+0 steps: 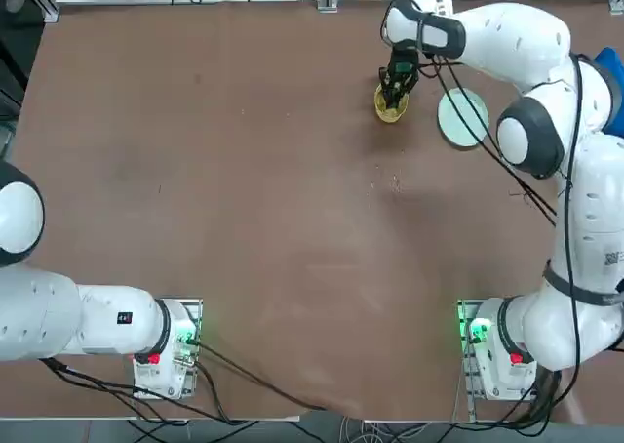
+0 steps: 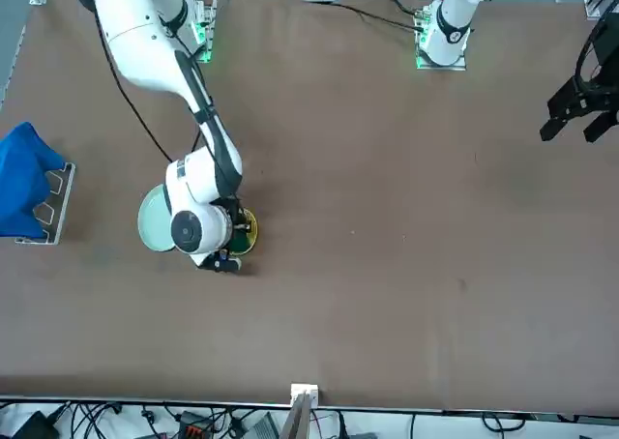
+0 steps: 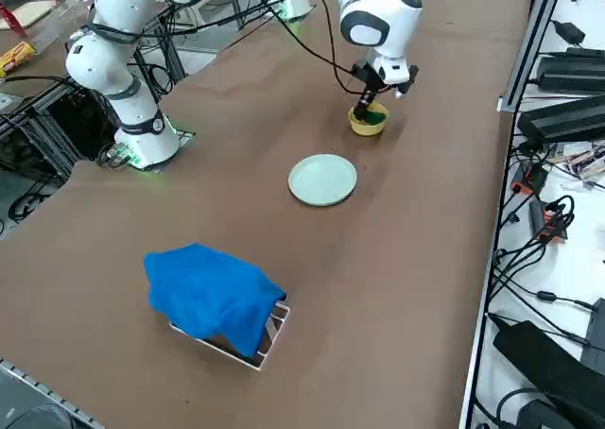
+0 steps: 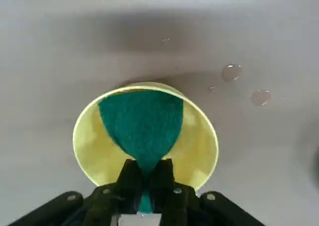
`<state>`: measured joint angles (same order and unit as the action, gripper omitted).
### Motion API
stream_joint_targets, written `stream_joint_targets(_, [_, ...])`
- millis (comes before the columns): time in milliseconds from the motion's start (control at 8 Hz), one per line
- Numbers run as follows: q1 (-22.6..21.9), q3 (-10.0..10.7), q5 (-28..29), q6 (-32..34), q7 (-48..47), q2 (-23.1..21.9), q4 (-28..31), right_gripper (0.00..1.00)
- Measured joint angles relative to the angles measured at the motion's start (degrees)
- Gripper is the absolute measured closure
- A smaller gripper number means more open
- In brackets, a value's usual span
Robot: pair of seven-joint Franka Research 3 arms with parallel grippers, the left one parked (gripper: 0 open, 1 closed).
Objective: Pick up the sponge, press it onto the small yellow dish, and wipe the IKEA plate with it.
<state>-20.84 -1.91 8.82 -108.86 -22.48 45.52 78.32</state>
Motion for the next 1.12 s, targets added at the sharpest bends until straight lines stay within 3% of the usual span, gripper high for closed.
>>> stream_joint_targets(375, [0.00,-0.04,0.00,0.50,-0.05,-1.20,-1.30,0.88])
stream_joint_targets(1125, [2.01,0.08,-0.53,3.31,0.05,-8.09,-0.41,0.88])
